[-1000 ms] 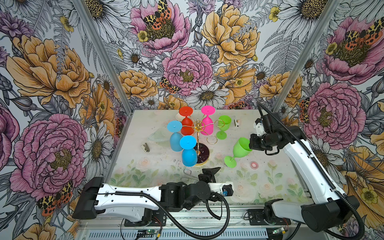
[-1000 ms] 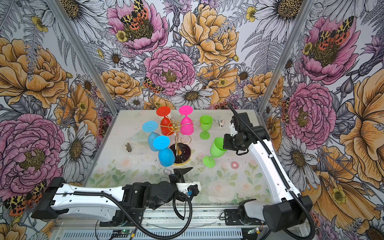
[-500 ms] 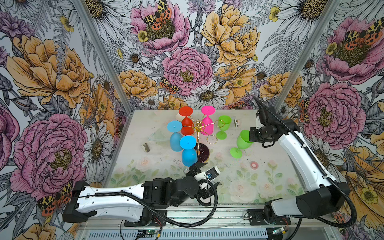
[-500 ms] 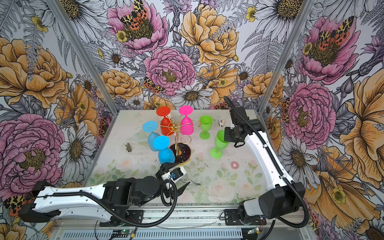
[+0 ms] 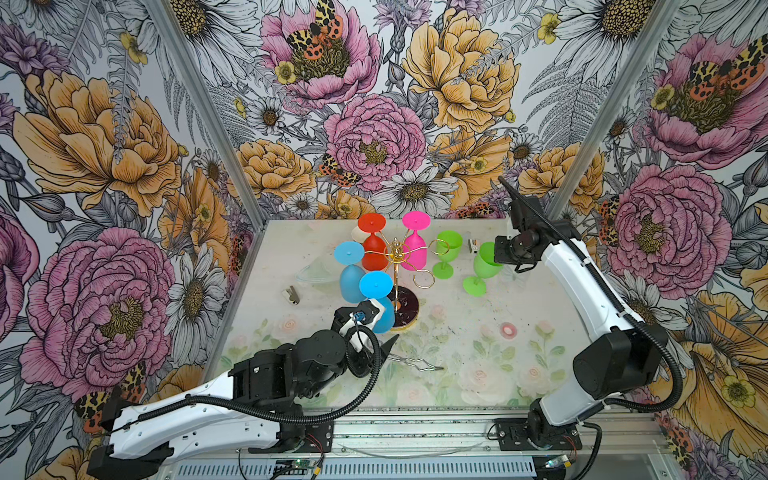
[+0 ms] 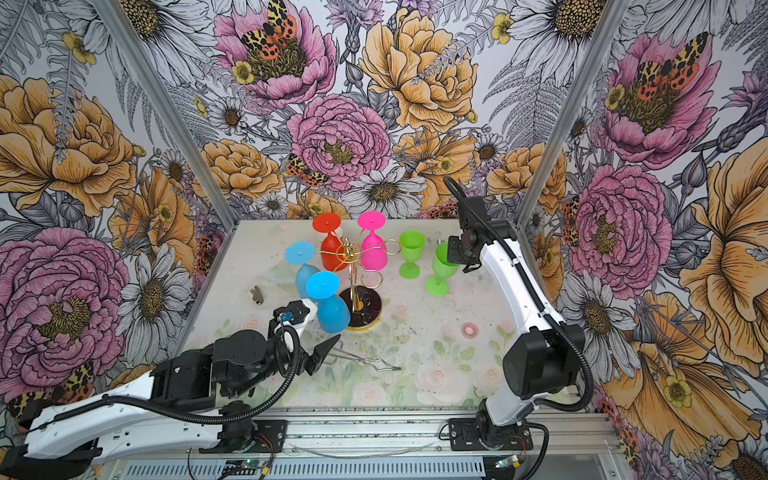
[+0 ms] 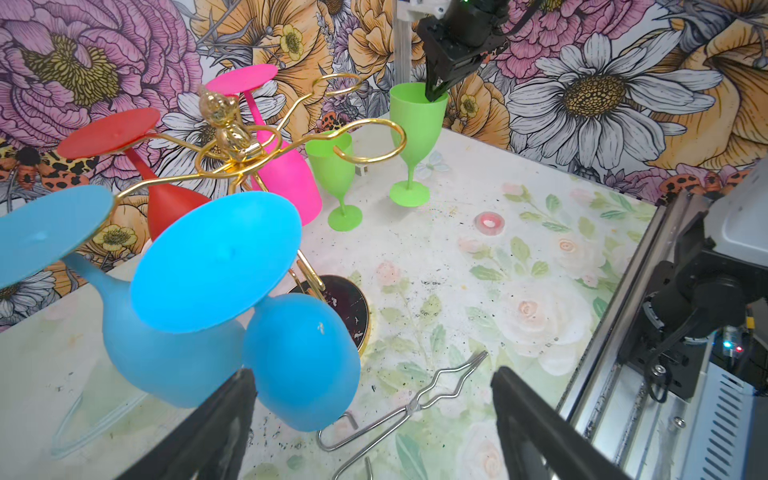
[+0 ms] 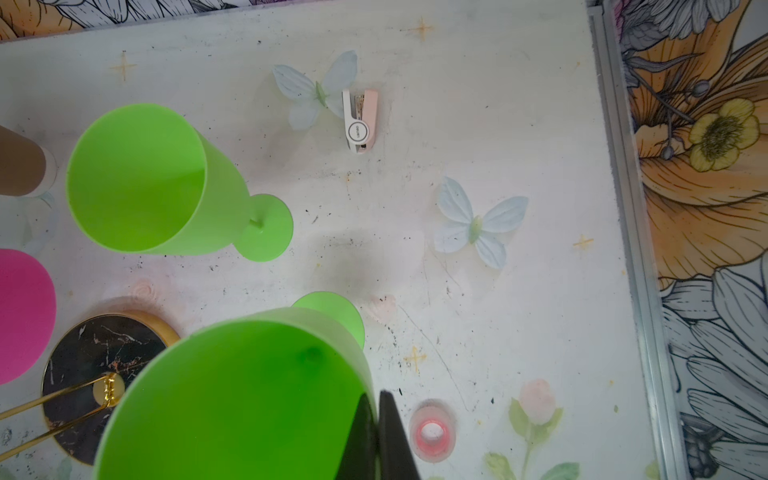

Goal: Take the wine glass off the wine glass rack
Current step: 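Carry the glass toward the first green glass with the right gripper while the left withdraws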

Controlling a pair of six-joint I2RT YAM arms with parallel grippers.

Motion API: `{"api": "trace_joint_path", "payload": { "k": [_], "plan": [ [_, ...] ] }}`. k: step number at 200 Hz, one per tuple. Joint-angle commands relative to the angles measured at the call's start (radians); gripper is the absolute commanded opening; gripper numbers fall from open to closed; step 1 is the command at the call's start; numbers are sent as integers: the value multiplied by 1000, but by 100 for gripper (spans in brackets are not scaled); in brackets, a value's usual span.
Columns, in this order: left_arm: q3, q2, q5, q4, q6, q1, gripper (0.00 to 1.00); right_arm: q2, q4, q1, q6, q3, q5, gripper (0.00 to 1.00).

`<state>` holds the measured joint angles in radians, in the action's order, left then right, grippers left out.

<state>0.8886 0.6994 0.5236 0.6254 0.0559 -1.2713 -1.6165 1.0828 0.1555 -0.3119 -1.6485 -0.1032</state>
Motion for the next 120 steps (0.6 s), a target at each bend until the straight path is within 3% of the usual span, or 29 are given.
{"api": "trace_joint_path", "payload": {
  "k": [1,54,120],
  "plan": [
    [-4,-21,-58,77,48,39,90,-33,-38,-9,17,-56,-45,0],
    [-25,-79,-67,111,81,104,89,-127,-44,-9,29,-148,-82,0],
    [-25,-133,-71,173,109,249,89,-269,-47,-9,38,-278,-85,0]
  ]
}}
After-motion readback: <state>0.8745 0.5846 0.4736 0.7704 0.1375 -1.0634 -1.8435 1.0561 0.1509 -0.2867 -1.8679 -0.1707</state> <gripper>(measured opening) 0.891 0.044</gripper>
